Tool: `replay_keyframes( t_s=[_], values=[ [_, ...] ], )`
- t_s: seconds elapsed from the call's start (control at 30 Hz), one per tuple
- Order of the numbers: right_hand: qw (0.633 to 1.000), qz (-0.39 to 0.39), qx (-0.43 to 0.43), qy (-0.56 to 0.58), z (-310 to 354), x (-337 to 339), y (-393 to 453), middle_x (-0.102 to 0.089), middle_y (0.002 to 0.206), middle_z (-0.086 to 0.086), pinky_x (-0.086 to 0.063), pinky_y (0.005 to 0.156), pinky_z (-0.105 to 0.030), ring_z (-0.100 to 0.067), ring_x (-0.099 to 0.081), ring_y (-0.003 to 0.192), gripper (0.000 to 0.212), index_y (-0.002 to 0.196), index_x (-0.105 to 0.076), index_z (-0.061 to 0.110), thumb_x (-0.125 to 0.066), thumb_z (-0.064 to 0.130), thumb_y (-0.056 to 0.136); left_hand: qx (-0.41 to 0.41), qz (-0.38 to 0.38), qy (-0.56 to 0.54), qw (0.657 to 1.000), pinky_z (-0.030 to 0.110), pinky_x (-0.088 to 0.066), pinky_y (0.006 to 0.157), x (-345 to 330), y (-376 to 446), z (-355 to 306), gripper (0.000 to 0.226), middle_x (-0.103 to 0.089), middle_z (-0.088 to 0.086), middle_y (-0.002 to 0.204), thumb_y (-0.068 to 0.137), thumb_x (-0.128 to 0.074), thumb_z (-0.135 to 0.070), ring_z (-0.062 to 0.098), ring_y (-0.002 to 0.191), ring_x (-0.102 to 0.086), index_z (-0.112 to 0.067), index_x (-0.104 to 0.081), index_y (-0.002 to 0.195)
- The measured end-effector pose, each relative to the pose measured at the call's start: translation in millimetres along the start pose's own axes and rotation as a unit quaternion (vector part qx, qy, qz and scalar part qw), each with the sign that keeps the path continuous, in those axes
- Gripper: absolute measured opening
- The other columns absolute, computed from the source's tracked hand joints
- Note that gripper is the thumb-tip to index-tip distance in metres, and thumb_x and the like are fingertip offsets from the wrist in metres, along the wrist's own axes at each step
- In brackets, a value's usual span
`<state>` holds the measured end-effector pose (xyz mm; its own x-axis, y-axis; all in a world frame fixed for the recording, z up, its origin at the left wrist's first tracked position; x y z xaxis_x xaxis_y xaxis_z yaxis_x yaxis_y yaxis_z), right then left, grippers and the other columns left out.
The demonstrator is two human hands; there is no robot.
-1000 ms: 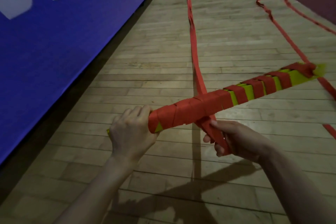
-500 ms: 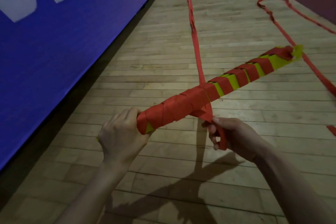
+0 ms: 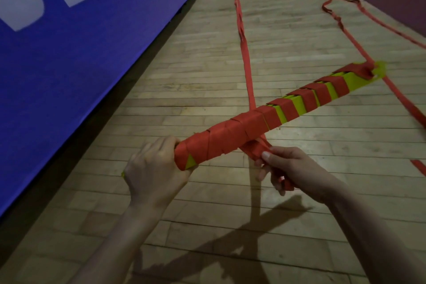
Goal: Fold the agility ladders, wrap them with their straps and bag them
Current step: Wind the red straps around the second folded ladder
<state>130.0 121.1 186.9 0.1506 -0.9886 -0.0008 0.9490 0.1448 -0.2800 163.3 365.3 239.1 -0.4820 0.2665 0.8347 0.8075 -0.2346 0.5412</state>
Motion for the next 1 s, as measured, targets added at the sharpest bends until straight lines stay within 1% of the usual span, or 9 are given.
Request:
replay_keyframes(
  t_s=[0.33,0.43,0.5,0.6,0.7,0.77,0.83,0.9,1.0],
  values=[
    [0.981,-0.042,-0.01,-0.187,11.7,-0.2,3.5,-0.067,0.08,0.001,-0.047,0.057,-0.026,-0.01,-0.058,0.065,0.022,0.087,-0.073,0.017,-0.056,0.029,0.097,0.007,-0.006,0.004,1.0,0.028,-0.045,0.058,9.3,1.6,1.9,0.051,-0.065,-0.003,0.077,0.057,-0.082,-0.049,0.019,0.065,-0.062,-0.018,-0.064,0.093],
    [0.881,-0.012,0.03,-0.472,27.5,-6.3,3.6,-0.066,0.087,0.009,-0.044,0.084,-0.036,-0.006,-0.054,0.081,0.02,0.091,-0.069,0.033,-0.053,0.043,0.096,0.0,-0.008,0.013,1.0,0.031,-0.048,0.059,9.6,0.7,3.3,0.05,-0.066,-0.001,0.078,0.058,-0.085,-0.045,0.021,0.065,-0.063,-0.017,-0.064,0.094],
    [0.859,-0.036,0.058,-0.507,36.6,-7.9,4.2,-0.064,0.087,0.014,-0.028,0.091,-0.036,-0.001,-0.045,0.084,0.022,0.089,-0.068,0.035,-0.05,0.045,0.097,-0.013,-0.022,0.024,0.999,0.033,-0.049,0.059,9.1,-0.4,4.1,0.049,-0.065,0.001,0.077,0.059,-0.088,-0.038,0.023,0.065,-0.062,-0.015,-0.064,0.094],
    [0.879,-0.106,0.095,-0.455,38.1,-4.3,0.7,-0.053,0.089,0.01,-0.014,0.085,-0.028,0.008,-0.034,0.089,0.026,0.089,-0.076,0.027,-0.053,0.038,0.096,-0.014,-0.036,0.037,0.999,0.033,-0.047,0.06,7.0,-3.1,5.6,0.047,-0.064,0.003,0.076,0.06,-0.089,-0.033,0.024,0.064,-0.061,-0.013,-0.064,0.094],
    [0.916,-0.142,0.129,-0.351,31.3,-4.7,-3.0,-0.056,0.083,0.006,-0.022,0.081,-0.026,0.024,-0.039,0.085,0.028,0.073,-0.077,0.017,-0.058,0.026,0.093,0.0,-0.041,0.028,0.999,0.032,-0.045,0.061,3.7,-9.1,3.5,0.048,-0.063,0.002,0.076,0.06,-0.088,-0.038,0.023,0.064,-0.06,-0.013,-0.063,0.092],
    [0.981,-0.139,0.1,-0.094,21.2,-3.3,-0.7,-0.067,0.07,-0.004,-0.039,0.071,-0.029,0.005,-0.057,0.067,0.031,0.064,-0.071,0.007,-0.056,0.014,0.091,0.002,-0.047,0.027,0.999,0.031,-0.045,0.061,1.3,-11.1,1.3,0.048,-0.063,0.002,0.076,0.059,-0.089,-0.037,0.023,0.065,-0.06,-0.012,-0.063,0.093],
    [0.981,-0.115,0.035,0.151,10.7,-6.7,2.0,-0.063,0.06,-0.01,-0.045,0.053,-0.025,-0.012,-0.054,0.048,0.03,0.069,-0.062,-0.002,-0.047,0.007,0.093,-0.003,-0.057,0.04,0.998,0.032,-0.045,0.06,0.3,-10.5,-1.2,0.047,-0.063,0.004,0.076,0.059,-0.089,-0.032,0.025,0.065,-0.06,-0.011,-0.064,0.093],
    [0.962,-0.098,-0.016,0.253,7.2,-10.3,-0.2,-0.059,0.062,-0.011,-0.028,0.037,-0.02,-0.008,-0.034,0.034,0.032,0.073,-0.057,-0.003,-0.043,0.016,0.094,-0.014,-0.079,0.061,0.995,0.035,-0.045,0.062,1.1,-9.1,-2.7,0.044,-0.063,0.005,0.076,0.059,-0.088,-0.028,0.027,0.065,-0.06,-0.01,-0.064,0.092],
    [0.971,-0.086,-0.072,0.212,8.7,-9.0,0.4,-0.054,0.066,-0.012,-0.013,0.037,-0.015,-0.006,-0.021,0.035,0.067,0.069,-0.062,-0.001,-0.048,0.062,0.084,-0.046,-0.135,0.105,0.984,0.038,-0.042,0.069,5.3,-10.2,-7.0,0.031,-0.065,0.005,0.077,0.067,-0.081,-0.022,0.029,0.069,-0.062,-0.012,-0.064,0.092]
  ],
)
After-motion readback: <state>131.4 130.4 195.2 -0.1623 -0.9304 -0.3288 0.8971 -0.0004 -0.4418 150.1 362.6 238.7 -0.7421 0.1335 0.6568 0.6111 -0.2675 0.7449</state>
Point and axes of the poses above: each hand's wrist, its own y-axis towards the middle knuckle, its own x-axis out of the back of the hand, z = x × y, the point moved 5 cm from there along y, towards the middle knuckle
